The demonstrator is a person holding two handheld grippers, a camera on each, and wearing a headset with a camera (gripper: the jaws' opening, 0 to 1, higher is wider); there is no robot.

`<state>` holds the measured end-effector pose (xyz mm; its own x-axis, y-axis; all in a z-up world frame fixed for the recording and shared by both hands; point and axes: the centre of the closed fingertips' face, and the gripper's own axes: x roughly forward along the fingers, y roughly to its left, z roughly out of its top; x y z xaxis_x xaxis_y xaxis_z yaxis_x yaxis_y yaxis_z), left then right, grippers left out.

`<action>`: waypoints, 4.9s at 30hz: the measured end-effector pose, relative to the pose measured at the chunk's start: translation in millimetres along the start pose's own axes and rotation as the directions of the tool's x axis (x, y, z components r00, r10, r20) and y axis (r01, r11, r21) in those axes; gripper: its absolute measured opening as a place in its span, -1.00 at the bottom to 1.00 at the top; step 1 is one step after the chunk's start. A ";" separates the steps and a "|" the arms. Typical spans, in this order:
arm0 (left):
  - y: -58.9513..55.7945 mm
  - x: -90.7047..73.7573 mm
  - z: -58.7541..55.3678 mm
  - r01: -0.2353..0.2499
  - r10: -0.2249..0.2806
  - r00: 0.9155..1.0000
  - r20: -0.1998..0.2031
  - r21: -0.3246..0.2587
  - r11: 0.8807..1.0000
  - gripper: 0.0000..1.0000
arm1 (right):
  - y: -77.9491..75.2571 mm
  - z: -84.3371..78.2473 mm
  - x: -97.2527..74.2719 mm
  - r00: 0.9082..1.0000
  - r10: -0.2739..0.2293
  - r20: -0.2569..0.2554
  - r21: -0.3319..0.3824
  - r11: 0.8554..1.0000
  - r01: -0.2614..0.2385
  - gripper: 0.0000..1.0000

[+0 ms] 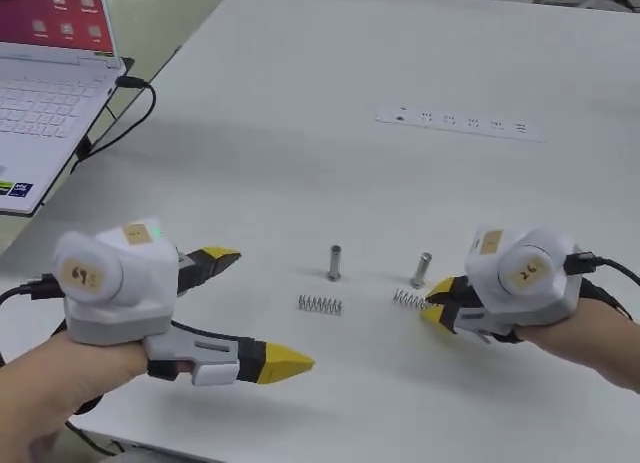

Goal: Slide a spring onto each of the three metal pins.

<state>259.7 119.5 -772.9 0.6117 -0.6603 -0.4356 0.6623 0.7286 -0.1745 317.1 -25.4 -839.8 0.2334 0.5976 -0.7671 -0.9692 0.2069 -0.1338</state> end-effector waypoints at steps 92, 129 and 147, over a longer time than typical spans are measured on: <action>-119.7 75.3 36.8 0.406 -0.406 0.913 -0.046 0.216 0.888 -0.96 | 67.6 41.0 -79.8 0.975 0.147 0.165 -0.160 0.980 -0.120 -0.82; -120.3 73.6 21.9 0.425 -0.417 0.905 -0.085 0.196 0.884 -0.96 | 77.9 69.7 -98.7 0.949 0.203 0.243 -0.236 0.961 -0.145 -0.85; -127.5 74.8 25.5 0.431 -0.422 0.902 -0.088 0.230 0.873 -0.96 | 85.2 99.5 -97.6 0.913 0.185 0.363 -0.206 0.972 -0.116 -0.85</action>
<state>232.1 -27.4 -760.7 0.2341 -0.8876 -0.3967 0.9409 0.3095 -0.1373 219.7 11.0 -713.8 0.0620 0.8650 -0.4980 -0.9850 -0.0275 -0.1705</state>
